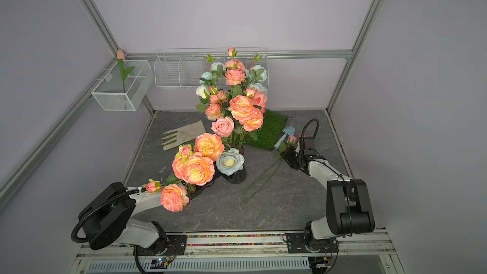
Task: Pick out pink flowers from the vase
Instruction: Place the flower at the center of the board.
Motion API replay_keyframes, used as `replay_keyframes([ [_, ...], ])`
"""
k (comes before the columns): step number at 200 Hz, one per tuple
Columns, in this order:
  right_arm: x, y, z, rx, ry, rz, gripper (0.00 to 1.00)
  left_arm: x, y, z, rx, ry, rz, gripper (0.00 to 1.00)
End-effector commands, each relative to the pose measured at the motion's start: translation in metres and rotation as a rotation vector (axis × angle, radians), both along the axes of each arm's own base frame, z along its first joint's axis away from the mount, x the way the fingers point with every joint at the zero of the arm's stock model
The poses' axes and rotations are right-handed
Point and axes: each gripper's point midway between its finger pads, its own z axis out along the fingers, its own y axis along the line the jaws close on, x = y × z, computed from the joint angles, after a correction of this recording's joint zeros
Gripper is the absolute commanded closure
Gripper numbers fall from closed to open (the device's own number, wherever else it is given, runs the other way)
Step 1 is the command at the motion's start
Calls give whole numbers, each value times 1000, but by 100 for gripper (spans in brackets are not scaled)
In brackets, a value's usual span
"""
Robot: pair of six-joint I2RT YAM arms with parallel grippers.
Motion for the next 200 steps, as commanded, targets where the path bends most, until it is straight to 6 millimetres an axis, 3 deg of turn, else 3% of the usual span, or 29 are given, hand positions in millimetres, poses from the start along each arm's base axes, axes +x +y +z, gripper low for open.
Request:
replay_keyframes([
  [1, 4, 4, 15, -26, -77, 9, 53, -12, 24, -68, 198, 161, 22, 100],
  [19, 2, 13, 42, -90, -167, 77, 52, -12, 24, -68, 197, 159, 21, 100],
  [42, 0, 38, 100, -141, -399, 223, 54, -13, 23, -68, 198, 163, 17, 100],
  [67, -29, 104, 161, -104, -662, 498, 55, -14, 23, -70, 202, 168, 11, 100],
  [82, -49, 132, 181, -86, -755, 632, 55, -14, 23, -71, 203, 169, 9, 100],
  [108, -77, 165, 198, -53, -830, 792, 55, -14, 22, -70, 199, 170, 10, 100],
  [125, -87, 179, 197, -46, -843, 847, 54, -14, 22, -70, 198, 172, 6, 100],
  [134, -88, 185, 212, -39, -882, 857, 54, -14, 22, -70, 198, 171, 5, 100],
  [200, -78, 209, 229, -30, -936, 863, 55, -15, 22, -70, 193, 176, 6, 100],
])
